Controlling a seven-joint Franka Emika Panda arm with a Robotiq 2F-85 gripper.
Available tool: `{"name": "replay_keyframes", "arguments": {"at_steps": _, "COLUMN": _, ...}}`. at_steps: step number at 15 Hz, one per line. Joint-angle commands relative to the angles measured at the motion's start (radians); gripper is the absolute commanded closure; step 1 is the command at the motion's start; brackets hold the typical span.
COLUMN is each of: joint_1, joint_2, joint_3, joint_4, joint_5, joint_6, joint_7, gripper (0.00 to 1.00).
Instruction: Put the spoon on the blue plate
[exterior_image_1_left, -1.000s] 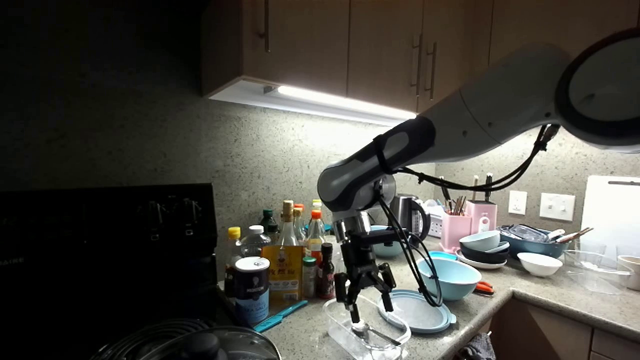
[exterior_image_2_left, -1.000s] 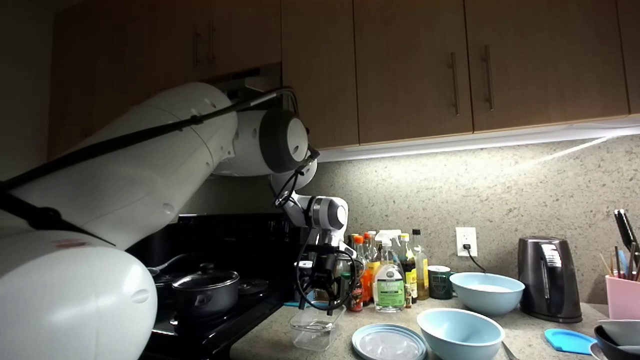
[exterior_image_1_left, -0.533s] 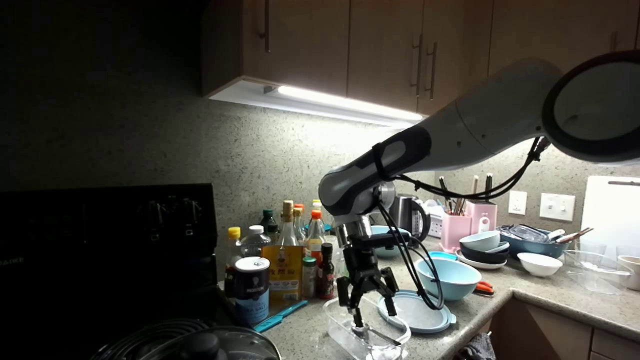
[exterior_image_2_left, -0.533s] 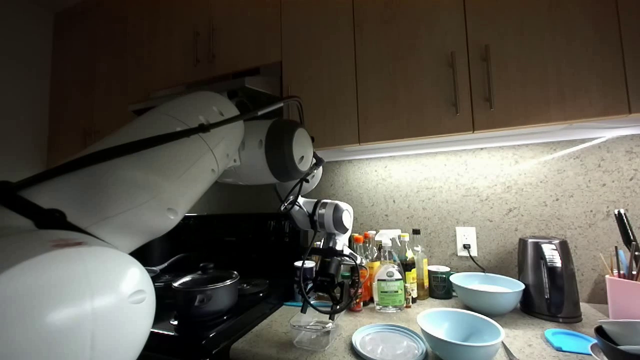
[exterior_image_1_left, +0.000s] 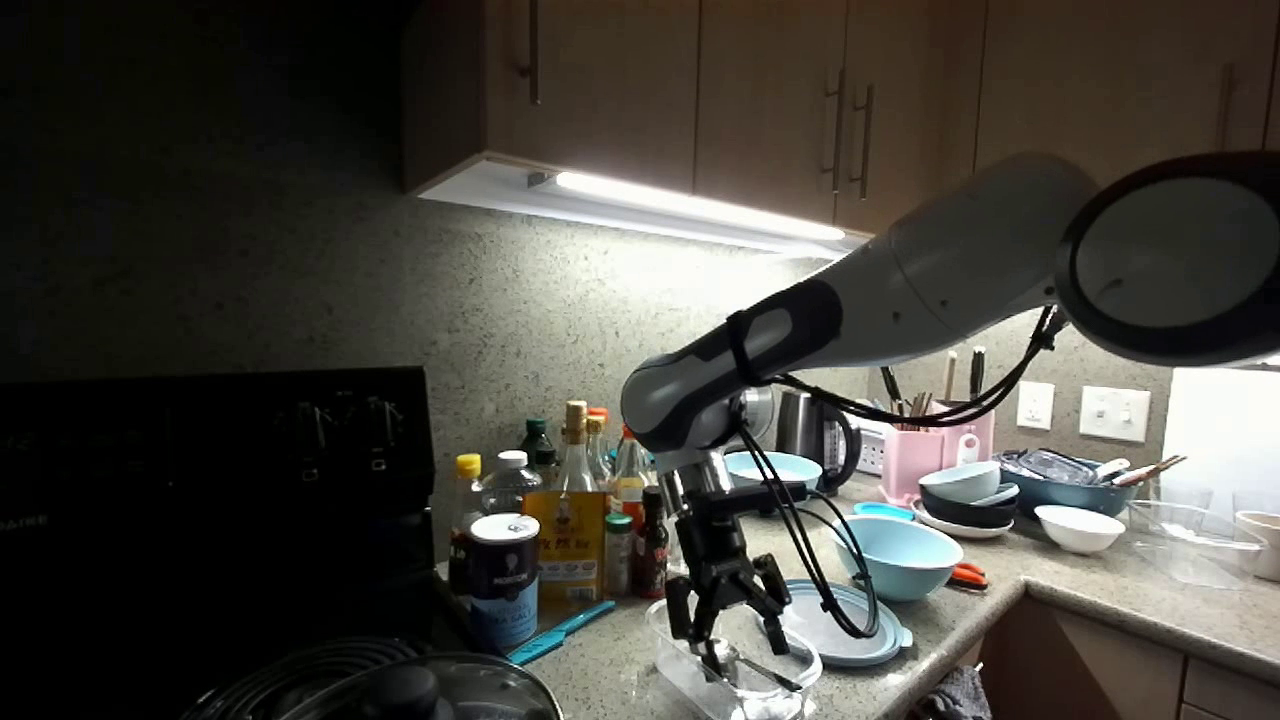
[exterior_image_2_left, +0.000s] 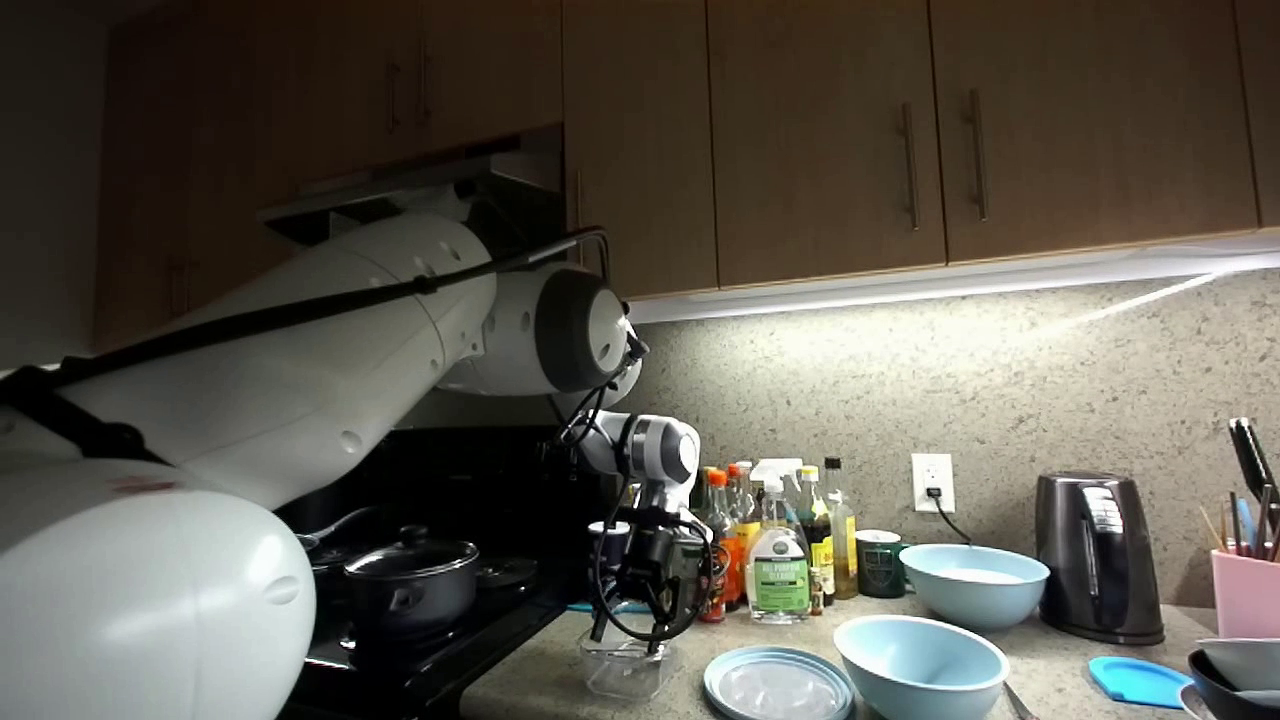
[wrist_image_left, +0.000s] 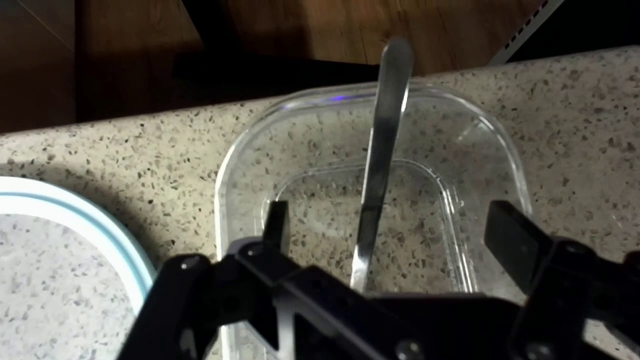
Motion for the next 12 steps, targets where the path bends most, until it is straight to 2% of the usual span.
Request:
{"name": "replay_keyframes", "arguments": {"at_steps": 1, "joint_1": 0.001, "joint_2": 0.048, "joint_3": -0.003, "joint_4": 0.061, "joint_5": 0.016, "joint_6": -0.056, "joint_7": 0.028, "gripper": 0.0}}
{"name": "replay_keyframes", "arguments": {"at_steps": 2, "joint_1": -0.001, "joint_2": 0.054, "joint_3": -0.003, "joint_4": 0.074, "joint_5": 0.017, "joint_6": -0.069, "joint_7": 0.027, "gripper": 0.06}}
{"name": "replay_keyframes", "arguments": {"at_steps": 3, "joint_1": -0.002, "joint_2": 0.059, "joint_3": -0.004, "joint_4": 0.085, "joint_5": 0.018, "joint_6": -0.077, "joint_7": 0.027, "gripper": 0.26}}
{"name": "replay_keyframes", "arguments": {"at_steps": 5, "joint_1": -0.003, "joint_2": 0.07, "joint_3": -0.006, "joint_4": 0.101, "joint_5": 0.016, "joint_6": -0.085, "joint_7": 0.025, "gripper": 0.31}}
{"name": "replay_keyframes", "arguments": {"at_steps": 12, "joint_1": -0.003, "joint_2": 0.081, "joint_3": -0.012, "joint_4": 0.134, "joint_5": 0.013, "joint_6": -0.087, "joint_7": 0.031, "gripper": 0.77}}
